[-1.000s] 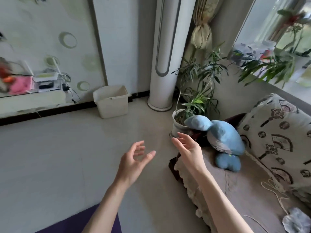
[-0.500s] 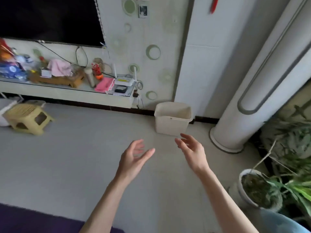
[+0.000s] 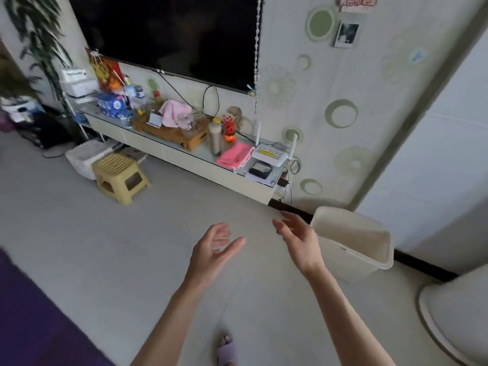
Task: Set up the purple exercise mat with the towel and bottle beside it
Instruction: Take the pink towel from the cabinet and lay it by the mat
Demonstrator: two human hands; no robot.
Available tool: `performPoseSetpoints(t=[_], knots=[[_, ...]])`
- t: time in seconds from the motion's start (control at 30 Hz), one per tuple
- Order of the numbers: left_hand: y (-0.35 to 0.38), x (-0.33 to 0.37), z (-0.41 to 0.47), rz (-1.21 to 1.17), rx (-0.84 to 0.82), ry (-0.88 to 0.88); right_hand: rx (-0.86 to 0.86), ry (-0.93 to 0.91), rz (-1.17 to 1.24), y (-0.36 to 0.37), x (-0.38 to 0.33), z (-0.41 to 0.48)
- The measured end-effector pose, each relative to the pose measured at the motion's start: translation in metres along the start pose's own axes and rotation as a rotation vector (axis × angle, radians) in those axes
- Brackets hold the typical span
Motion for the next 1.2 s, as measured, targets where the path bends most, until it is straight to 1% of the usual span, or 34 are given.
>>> performPoseSetpoints(t=[0.07,0.17,0.47,0.6,0.63,0.83,0.97,1.2], knots=[[-0.01,0.006,0.055,0.002,-0.001,-0.018,-0.029,0.011,0.016,0.02,-0.018,0.053],[-0.024,0.014,0.136,0.023,-0.005,-0.026,-0.023,0.018,0.046,0.047,-0.037,0.131],[-0.05,0.019,0.306,0.027,0.016,-0.085,-0.057,0.06,0.049,0.111,-0.072,0.287],[-0.056,0.009,0.393,0.04,-0.012,-0.108,-0.056,0.084,0.03,0.145,-0.072,0.365],[-0.058,0.0,0.428,0.057,-0.021,-0.119,-0.047,0.105,0.026,0.158,-0.068,0.397],[-0.067,-0.024,0.536,0.044,-0.052,-0.228,-0.042,0.229,0.024,0.197,-0.062,0.49],[-0.069,-0.037,0.595,0.044,-0.06,-0.311,-0.026,0.303,0.026,0.213,-0.059,0.539],[-0.058,-0.085,0.69,0.1,-0.121,-0.409,0.04,0.468,0.055,0.245,-0.021,0.612]])
Point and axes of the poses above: each hand's wrist, its own z-axis towards the middle knuckle, its own y-axis out of the palm, x = y × z, the point moved 7 cm from there along z, towards the middle knuckle, and after that the axes turned 15 degrees about -z, right-handed, at the moved point
